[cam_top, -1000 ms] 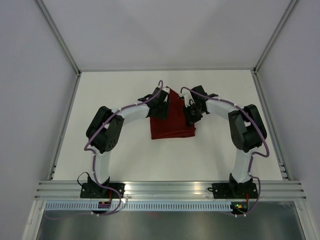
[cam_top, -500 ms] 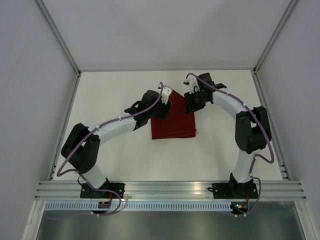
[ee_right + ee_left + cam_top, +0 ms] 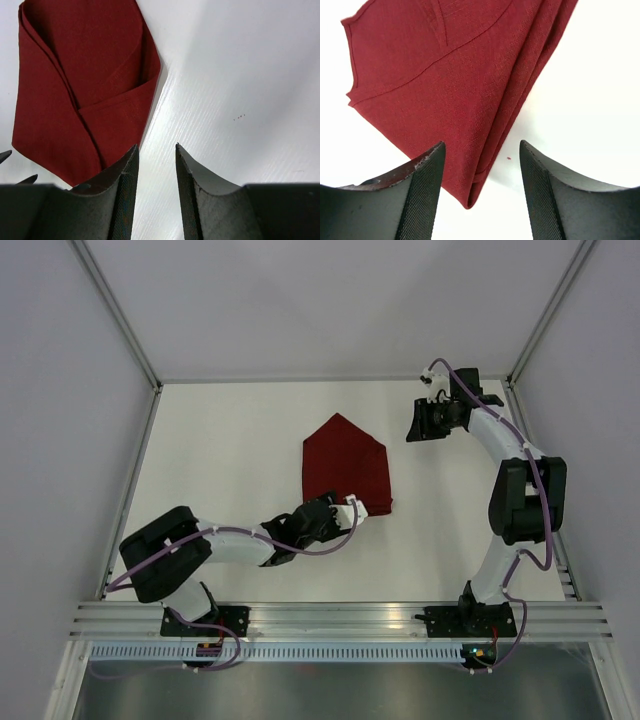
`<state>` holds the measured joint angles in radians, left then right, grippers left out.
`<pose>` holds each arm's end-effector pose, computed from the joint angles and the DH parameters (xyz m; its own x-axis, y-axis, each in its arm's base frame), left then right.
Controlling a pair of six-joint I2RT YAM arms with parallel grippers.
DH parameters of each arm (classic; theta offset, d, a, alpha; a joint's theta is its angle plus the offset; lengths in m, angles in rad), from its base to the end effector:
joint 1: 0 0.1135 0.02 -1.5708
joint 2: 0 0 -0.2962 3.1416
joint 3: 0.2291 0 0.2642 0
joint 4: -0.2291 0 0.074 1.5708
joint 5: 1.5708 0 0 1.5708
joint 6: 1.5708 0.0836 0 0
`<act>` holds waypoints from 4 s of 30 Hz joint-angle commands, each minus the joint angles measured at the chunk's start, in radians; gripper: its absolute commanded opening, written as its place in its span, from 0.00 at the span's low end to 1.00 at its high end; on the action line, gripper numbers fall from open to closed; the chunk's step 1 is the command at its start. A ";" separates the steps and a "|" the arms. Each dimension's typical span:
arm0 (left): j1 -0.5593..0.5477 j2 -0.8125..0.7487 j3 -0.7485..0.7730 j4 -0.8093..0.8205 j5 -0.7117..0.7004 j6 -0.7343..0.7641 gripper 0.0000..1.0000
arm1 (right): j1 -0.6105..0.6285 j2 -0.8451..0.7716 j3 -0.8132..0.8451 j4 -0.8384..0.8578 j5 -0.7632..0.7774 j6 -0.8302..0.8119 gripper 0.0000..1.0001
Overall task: Fold the napkin, place the utensils inside, and roll it up
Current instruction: Roll the napkin with the utensil
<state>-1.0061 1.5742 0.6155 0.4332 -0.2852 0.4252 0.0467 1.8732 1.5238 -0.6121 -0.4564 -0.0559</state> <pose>0.2079 -0.2842 0.1562 0.0361 0.6827 -0.7298 0.7305 0.4803 0.4854 0.4536 0.0581 0.2423 -0.8015 -0.0877 -0.5916 -0.3391 0.8814 0.3289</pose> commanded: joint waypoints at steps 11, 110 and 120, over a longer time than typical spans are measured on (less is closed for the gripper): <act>-0.071 -0.019 -0.046 0.242 0.138 0.323 0.70 | -0.073 -0.005 -0.066 0.075 -0.038 -0.045 0.41; 0.193 0.311 0.622 -0.757 0.848 0.113 0.02 | -0.160 -0.450 -0.332 0.108 -0.304 -0.418 0.37; 0.244 0.437 0.742 -0.853 0.943 0.098 0.02 | -0.139 -0.649 -0.460 -0.095 -0.487 -0.830 0.38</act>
<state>-0.7807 1.9739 1.3029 -0.3759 0.5777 0.5602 -0.1009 1.2892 1.1099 -0.6353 -0.8211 -0.6456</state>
